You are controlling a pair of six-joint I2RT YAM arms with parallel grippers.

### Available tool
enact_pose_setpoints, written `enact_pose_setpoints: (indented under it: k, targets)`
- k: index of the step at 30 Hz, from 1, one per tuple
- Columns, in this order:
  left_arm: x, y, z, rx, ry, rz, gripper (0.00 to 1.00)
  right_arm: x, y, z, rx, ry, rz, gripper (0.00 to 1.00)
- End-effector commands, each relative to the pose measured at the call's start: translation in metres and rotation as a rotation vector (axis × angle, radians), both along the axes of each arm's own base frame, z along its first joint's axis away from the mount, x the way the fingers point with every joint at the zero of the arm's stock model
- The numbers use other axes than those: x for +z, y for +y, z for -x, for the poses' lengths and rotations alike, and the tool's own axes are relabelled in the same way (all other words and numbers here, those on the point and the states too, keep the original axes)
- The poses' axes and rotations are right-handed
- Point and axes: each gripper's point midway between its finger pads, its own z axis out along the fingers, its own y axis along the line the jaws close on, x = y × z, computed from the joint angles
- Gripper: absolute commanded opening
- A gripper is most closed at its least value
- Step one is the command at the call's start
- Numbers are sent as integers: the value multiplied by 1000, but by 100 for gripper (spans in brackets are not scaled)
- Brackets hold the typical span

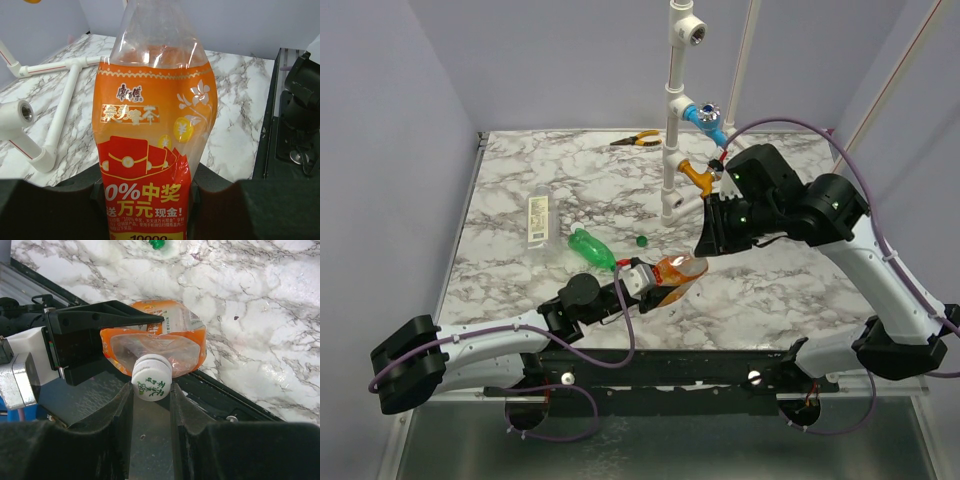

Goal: Screw on the bottle caps
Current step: Screw the bottle cap onto the plastic bottle.

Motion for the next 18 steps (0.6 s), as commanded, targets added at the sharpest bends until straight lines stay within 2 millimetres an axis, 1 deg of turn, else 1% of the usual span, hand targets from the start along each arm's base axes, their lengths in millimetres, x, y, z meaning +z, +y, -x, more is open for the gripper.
enact_pose_setpoints:
  k: [1,3,5,8,14,18]
  targets:
    - [62,-4,5,-19,-100,169,0,-3,20,10,72,80,-21,20]
    - [65,-3,4,-8,-101,187,0,-1,23,7,63,79,-27,20]
    - [69,-3,3,-2,-103,204,0,1,24,4,49,73,-31,23]
    - [70,-3,3,-2,-96,218,0,4,24,1,27,62,-38,24]
    - [63,-5,-1,10,-66,220,0,10,24,-3,-4,42,-49,27]
    - [56,-7,-4,27,-42,209,0,10,23,-5,-13,44,-37,29]
